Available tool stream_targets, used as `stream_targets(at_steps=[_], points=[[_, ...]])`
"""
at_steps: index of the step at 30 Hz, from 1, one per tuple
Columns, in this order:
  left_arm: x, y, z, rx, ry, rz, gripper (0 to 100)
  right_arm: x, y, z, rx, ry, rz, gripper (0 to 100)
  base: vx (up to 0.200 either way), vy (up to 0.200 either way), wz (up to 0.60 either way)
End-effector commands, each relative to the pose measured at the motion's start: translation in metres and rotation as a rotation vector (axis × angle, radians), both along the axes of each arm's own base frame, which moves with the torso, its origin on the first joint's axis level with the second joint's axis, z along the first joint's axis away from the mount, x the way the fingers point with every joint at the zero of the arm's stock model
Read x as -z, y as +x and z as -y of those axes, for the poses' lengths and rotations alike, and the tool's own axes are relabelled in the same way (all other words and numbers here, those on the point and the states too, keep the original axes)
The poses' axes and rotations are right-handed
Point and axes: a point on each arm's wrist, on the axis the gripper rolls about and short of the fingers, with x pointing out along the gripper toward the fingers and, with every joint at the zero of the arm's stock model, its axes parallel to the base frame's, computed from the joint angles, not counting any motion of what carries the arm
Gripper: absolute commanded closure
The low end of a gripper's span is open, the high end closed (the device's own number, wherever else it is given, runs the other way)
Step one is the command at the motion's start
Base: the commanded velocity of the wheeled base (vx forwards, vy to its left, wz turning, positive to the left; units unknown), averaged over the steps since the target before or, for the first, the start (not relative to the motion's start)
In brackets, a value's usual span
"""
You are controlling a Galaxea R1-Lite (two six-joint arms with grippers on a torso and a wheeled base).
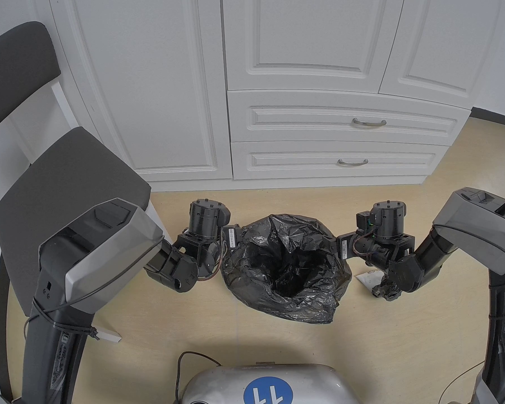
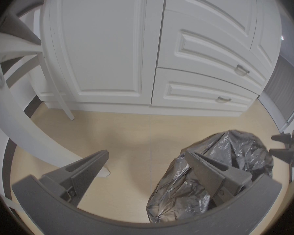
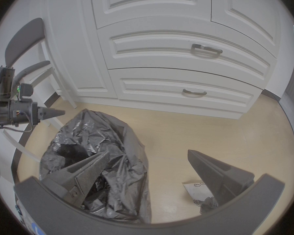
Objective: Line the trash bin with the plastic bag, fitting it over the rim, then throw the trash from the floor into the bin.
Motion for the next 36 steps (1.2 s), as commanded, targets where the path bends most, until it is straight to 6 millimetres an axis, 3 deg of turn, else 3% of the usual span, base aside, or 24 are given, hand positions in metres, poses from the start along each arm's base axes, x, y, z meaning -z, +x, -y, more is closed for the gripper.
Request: stream_targets(at_steps=[1, 20, 32, 36], points=[[0.033, 0.008, -0.004, -0.011, 0.029, -0.056, 0, 0.018, 0.01, 0.003, 0.026, -0.011, -0.022, 0, 0.0, 0.0, 0.0], [0.079, 0.014, -0.008, -0.027, 0.077, -0.168, 0, 0.032, 0.019, 0.01, 0.049, -0.014, -0.041, 0, 0.0, 0.0, 0.0], [0.08, 0.013, -0.009, -0.03, 0.084, -0.187, 0, 0.04, 0.028, 0.02, 0.077, -0.01, -0.047, 0, 0.0, 0.0, 0.0], [0.08, 0.013, -0.009, -0.033, 0.08, -0.189, 0, 0.032, 0.027, 0.02, 0.08, 0.011, -0.035, 0, 0.0, 0.0, 0.0]])
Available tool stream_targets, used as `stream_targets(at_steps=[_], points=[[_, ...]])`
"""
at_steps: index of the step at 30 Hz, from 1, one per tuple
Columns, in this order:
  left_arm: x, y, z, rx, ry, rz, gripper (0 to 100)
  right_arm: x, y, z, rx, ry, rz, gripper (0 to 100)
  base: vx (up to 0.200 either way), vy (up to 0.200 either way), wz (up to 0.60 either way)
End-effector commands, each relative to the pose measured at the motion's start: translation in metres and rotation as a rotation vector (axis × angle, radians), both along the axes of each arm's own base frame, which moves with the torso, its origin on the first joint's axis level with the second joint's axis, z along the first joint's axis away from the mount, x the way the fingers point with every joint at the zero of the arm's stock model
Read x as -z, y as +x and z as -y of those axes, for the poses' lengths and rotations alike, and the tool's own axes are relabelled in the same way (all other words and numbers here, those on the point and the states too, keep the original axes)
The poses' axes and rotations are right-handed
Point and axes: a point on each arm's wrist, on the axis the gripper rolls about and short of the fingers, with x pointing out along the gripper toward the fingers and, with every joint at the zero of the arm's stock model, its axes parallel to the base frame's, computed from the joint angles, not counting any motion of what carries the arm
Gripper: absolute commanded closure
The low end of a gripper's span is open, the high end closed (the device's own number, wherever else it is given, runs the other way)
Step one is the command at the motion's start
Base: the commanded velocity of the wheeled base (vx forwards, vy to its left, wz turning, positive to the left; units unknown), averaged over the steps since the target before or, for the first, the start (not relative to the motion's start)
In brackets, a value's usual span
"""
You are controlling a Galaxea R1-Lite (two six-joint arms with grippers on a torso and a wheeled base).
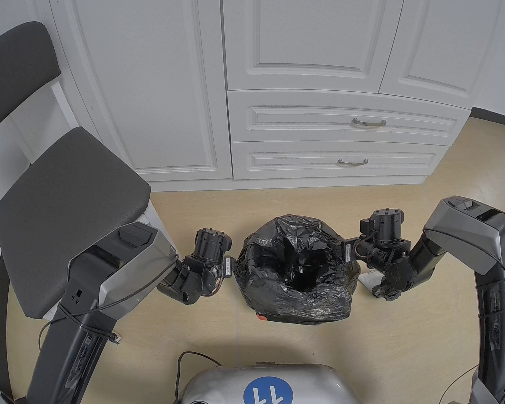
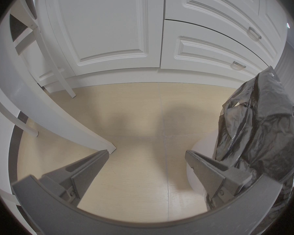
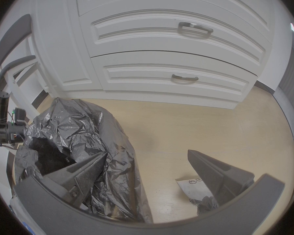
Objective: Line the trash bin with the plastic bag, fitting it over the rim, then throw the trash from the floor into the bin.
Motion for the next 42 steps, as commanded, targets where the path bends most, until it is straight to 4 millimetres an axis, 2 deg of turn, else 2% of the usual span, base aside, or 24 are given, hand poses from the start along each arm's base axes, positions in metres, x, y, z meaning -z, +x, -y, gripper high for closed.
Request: stream_targets(at_steps=[1, 5, 9, 15, 17, 19, 23, 24, 25, 31, 36, 39, 42], points=[[0.0, 0.0, 0.0, -0.003, -0.003, 0.0, 0, -0.015, -0.003, -0.004, -0.001, 0.04, 0.023, 0, 0.0, 0.0, 0.0], [0.0, -0.001, 0.0, -0.003, -0.003, 0.0, 0, -0.042, -0.012, -0.004, -0.012, 0.061, 0.059, 0, 0.0, 0.0, 0.0], [0.0, -0.001, 0.0, -0.004, -0.004, 0.0, 0, -0.057, -0.017, 0.001, -0.006, 0.069, 0.083, 0, 0.0, 0.0, 0.0], [0.0, -0.001, 0.0, -0.011, -0.015, -0.002, 0, -0.058, -0.018, 0.011, 0.015, 0.064, 0.072, 0, 0.0, 0.0, 0.0], [0.0, -0.001, 0.0, -0.013, -0.018, -0.002, 0, -0.057, -0.02, 0.016, 0.007, 0.057, 0.019, 0, 0.0, 0.0, 0.0], [0.0, -0.001, 0.0, -0.013, -0.018, -0.002, 0, -0.054, -0.021, 0.019, 0.001, 0.054, -0.015, 0, 0.0, 0.0, 0.0], [0.0, -0.001, -0.001, -0.013, -0.017, -0.003, 0, -0.031, -0.02, 0.027, -0.019, 0.045, -0.111, 0, 0.0, 0.0, 0.0], [0.0, -0.001, -0.001, -0.013, -0.017, -0.003, 0, -0.031, -0.019, 0.027, -0.019, 0.046, -0.113, 0, 0.0, 0.0, 0.0], [0.0, -0.001, -0.001, -0.013, -0.019, -0.003, 0, -0.021, -0.017, 0.033, -0.019, 0.034, -0.145, 0, 0.0, 0.0, 0.0], [0.0, -0.001, 0.0, -0.013, -0.019, -0.002, 0, 0.005, -0.011, 0.05, -0.023, 0.006, -0.221, 0, 0.0, 0.0, 0.0], [0.0, -0.001, 0.0, -0.014, -0.021, -0.002, 0, 0.022, -0.007, 0.051, -0.021, 0.006, -0.251, 0, 0.0, 0.0, 0.0], [-0.001, -0.001, 0.0, -0.014, -0.021, 0.0, 0, 0.046, 0.0, 0.049, -0.038, 0.026, -0.285, 0, 0.0, 0.0, 0.0], [0.0, -0.001, 0.0, -0.013, -0.021, 0.0, 0, 0.047, 0.003, 0.049, -0.061, 0.12, -0.331, 0, 0.0, 0.0, 0.0]])
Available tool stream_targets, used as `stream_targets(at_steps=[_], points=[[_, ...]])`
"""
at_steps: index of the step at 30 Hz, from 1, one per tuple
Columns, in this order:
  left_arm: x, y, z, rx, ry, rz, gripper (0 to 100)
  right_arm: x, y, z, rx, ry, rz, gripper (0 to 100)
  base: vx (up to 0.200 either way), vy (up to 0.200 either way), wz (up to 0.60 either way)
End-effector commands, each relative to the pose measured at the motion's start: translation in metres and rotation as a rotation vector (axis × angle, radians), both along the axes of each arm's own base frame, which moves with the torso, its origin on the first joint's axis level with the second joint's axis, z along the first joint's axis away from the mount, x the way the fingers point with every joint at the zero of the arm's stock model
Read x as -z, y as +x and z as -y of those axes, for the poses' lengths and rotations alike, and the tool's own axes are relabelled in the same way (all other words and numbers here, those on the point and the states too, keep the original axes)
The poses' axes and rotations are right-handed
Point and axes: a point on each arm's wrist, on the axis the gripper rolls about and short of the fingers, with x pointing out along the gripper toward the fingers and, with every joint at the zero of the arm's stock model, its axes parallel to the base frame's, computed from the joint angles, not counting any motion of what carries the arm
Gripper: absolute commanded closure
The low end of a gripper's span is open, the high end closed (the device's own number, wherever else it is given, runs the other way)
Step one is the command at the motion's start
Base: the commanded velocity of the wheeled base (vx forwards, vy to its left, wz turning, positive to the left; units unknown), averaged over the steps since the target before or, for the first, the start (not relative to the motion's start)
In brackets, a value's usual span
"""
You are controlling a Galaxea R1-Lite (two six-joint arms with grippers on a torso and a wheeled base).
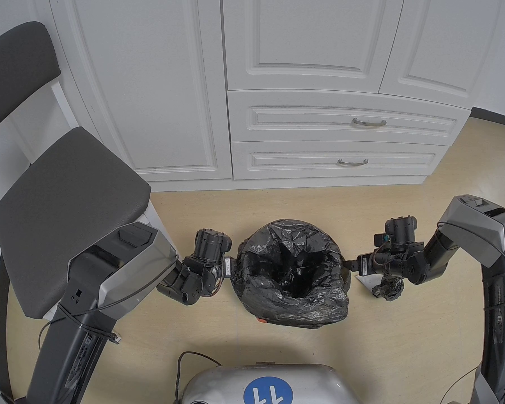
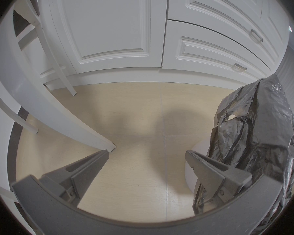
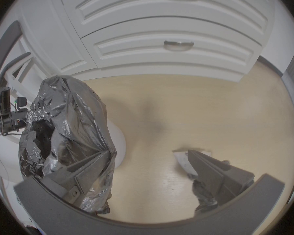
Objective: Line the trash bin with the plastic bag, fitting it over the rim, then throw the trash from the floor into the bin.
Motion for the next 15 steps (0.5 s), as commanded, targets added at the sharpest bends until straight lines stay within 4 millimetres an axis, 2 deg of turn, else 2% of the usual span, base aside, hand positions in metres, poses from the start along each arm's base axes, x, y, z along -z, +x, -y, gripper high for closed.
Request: stream_targets(at_steps=[1, 8, 11, 15], points=[[0.0, 0.0, 0.0, -0.001, -0.001, 0.001, 0, 0.022, 0.006, -0.001, 0.002, 0.097, -0.086, 0, 0.0, 0.0, 0.0], [-0.007, 0.003, -0.001, -0.006, -0.015, 0.038, 0, 0.022, 0.015, 0.0, 0.051, 0.136, -0.188, 0, 0.0, 0.0, 0.0], [-0.023, 0.004, -0.007, -0.018, -0.026, 0.06, 0, 0.022, 0.016, 0.001, 0.056, 0.133, -0.205, 0, 0.0, 0.0, 0.0], [-0.054, -0.001, -0.011, -0.02, -0.051, 0.097, 0, 0.022, 0.016, 0.002, 0.059, 0.133, -0.206, 0, 0.0, 0.0, 0.0]])
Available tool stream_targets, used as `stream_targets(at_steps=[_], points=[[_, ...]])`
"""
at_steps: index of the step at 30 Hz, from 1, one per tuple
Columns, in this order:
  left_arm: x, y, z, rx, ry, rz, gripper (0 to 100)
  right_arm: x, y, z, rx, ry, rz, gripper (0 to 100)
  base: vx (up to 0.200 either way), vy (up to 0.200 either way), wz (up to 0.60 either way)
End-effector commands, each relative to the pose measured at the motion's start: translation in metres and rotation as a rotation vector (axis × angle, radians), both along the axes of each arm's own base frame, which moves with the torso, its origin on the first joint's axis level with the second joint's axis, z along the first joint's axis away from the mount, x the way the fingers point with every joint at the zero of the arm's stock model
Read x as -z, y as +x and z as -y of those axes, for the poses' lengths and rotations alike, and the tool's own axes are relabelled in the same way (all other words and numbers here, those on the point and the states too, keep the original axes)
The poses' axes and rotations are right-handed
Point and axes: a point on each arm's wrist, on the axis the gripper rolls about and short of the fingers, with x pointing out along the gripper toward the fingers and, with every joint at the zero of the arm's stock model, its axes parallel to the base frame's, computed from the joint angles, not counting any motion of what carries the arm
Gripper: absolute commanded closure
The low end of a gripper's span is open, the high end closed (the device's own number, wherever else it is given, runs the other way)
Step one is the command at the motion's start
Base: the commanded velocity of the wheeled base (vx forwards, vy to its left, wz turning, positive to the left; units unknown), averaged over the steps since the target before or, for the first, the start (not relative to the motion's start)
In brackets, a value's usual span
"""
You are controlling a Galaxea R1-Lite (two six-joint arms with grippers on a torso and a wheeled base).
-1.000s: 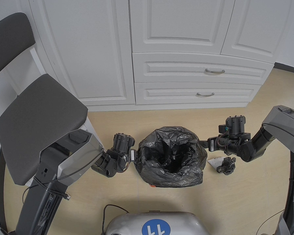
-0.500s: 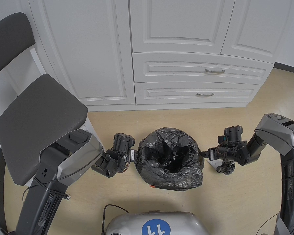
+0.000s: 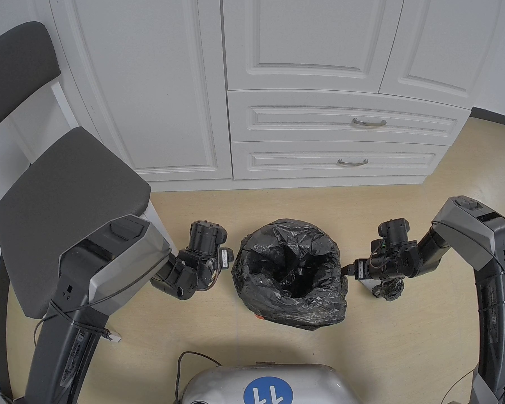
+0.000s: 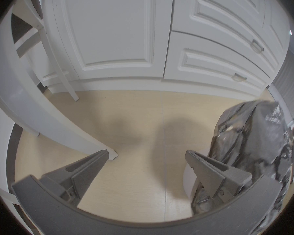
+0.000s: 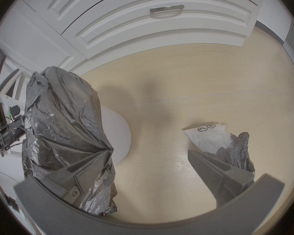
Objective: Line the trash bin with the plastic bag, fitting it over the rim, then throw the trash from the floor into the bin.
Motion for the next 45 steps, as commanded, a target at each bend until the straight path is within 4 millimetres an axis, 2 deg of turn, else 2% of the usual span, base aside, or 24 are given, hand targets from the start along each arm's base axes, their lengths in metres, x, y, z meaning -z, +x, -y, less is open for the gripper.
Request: stream_targets(at_steps=[1, 5, 9, 15, 21, 35, 41, 45], points=[[-0.04, -0.004, -0.005, -0.01, -0.048, 0.069, 0, 0.001, 0.002, 0.001, 0.003, 0.003, 0.001, 0, 0.0, 0.0, 0.0], [-0.045, -0.009, 0.006, 0.033, -0.142, 0.169, 0, 0.002, 0.002, 0.002, 0.008, 0.013, 0.001, 0, 0.0, 0.0, 0.0], [-0.044, -0.013, 0.008, 0.082, -0.191, 0.22, 0, 0.001, 0.002, 0.002, 0.015, 0.022, 0.0, 0, 0.0, 0.0, 0.0], [-0.033, -0.026, 0.021, 0.13, -0.186, 0.169, 0, 0.002, 0.002, 0.003, 0.01, 0.028, -0.004, 0, 0.0, 0.0, 0.0], [-0.022, -0.032, 0.023, 0.171, -0.2, 0.074, 0, 0.002, 0.002, 0.004, 0.01, 0.03, -0.004, 0, 0.0, 0.0, 0.0], [-0.001, -0.018, 0.009, 0.142, -0.185, -0.08, 0, 0.002, 0.002, 0.003, 0.01, 0.029, -0.002, 0, 0.0, 0.0, 0.0], [-0.01, -0.018, 0.009, 0.132, -0.214, -0.06, 0, 0.002, 0.002, 0.003, 0.01, 0.029, -0.001, 0, 0.0, 0.0, 0.0], [-0.023, -0.017, 0.009, 0.135, -0.23, -0.02, 0, 0.002, 0.002, 0.003, 0.01, 0.029, -0.002, 0, 0.0, 0.0, 0.0]])
